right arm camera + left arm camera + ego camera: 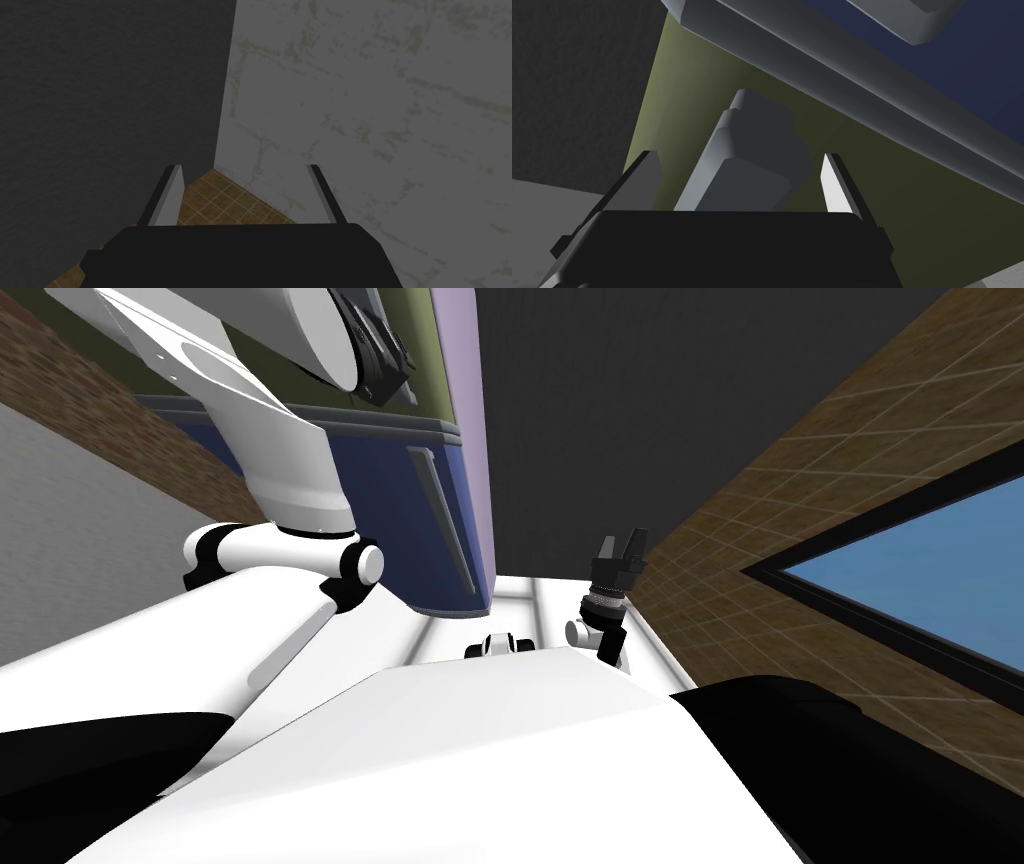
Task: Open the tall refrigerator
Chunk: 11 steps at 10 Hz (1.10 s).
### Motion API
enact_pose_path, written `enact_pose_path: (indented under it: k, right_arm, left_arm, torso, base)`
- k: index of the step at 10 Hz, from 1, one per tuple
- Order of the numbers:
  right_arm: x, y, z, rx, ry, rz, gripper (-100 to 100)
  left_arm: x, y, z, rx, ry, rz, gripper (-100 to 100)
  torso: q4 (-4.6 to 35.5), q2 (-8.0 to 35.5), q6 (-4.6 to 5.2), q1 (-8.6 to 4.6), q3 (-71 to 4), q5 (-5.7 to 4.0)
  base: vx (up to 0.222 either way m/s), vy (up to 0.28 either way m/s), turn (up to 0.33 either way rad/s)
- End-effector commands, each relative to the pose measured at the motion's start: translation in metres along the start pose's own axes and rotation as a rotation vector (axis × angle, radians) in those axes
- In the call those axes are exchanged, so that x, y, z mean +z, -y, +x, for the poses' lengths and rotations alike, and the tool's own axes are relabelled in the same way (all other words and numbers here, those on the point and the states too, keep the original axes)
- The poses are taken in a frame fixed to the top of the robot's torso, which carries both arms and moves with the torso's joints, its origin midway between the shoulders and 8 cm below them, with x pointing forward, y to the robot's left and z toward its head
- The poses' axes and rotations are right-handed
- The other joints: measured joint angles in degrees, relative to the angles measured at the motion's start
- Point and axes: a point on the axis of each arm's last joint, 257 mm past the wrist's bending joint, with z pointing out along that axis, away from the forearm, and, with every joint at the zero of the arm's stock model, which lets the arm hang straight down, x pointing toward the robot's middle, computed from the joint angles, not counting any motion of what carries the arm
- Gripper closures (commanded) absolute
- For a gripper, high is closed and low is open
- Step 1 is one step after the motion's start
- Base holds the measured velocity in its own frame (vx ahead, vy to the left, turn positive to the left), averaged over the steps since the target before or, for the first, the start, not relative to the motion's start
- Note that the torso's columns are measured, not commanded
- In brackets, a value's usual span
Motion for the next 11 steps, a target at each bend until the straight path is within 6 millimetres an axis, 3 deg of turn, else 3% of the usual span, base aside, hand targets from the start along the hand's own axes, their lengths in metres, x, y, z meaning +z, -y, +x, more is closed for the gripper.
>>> enact_pose_path:
  k: [1,3,4,6,7,11]
  right_arm:
    - [0.000,0.000,0.000,0.000,0.000,0.000,0]
    - [0.000,0.000,0.000,0.000,0.000,0.000,0]
    - [0.000,0.000,0.000,0.000,0.000,0.000,0]
    - [0.000,0.000,0.000,0.000,0.000,0.000,0]
    - [0.000,0.000,0.000,0.000,0.000,0.000,0]
    - [0.000,0.000,0.000,0.000,0.000,0.000,0]
  left_arm:
    - [0.000,-0.001,-0.003,0.005,-0.009,-0.011,-100]
    - [-0.001,-0.001,-0.006,0.006,-0.009,-0.014,-100]
    - [-0.002,-0.001,-0.007,0.006,-0.009,-0.015,100]
    - [-0.009,0.022,0.003,0.002,-0.041,0.046,100]
    - [-0.009,0.022,0.003,0.002,-0.041,0.046,100]
    - [-0.030,0.067,0.021,-0.006,-0.102,0.172,100]
  torso:
    - [0.0,0.0,0.00,0.01,0.0,0.00]
    - [-0.1,-0.3,0.00,0.03,-0.2,0.00]
    - [-0.1,-0.2,0.00,0.01,-0.1,0.01]
    - [0.0,0.2,0.18,0.13,0.1,0.07]
    - [0.0,0.5,0.21,0.27,0.4,0.13]
    - [0.1,0.1,-0.17,0.53,0.0,0.28]
  base:
    - [-0.014,0.003,-0.005]
    - [0.073,0.009,-0.020]
    - [0.004,0.002,0.019]
    - [-0.142,0.146,-0.026]
    - [-0.172,0.214,-0.053]
    - [-0.203,0.296,-0.045]
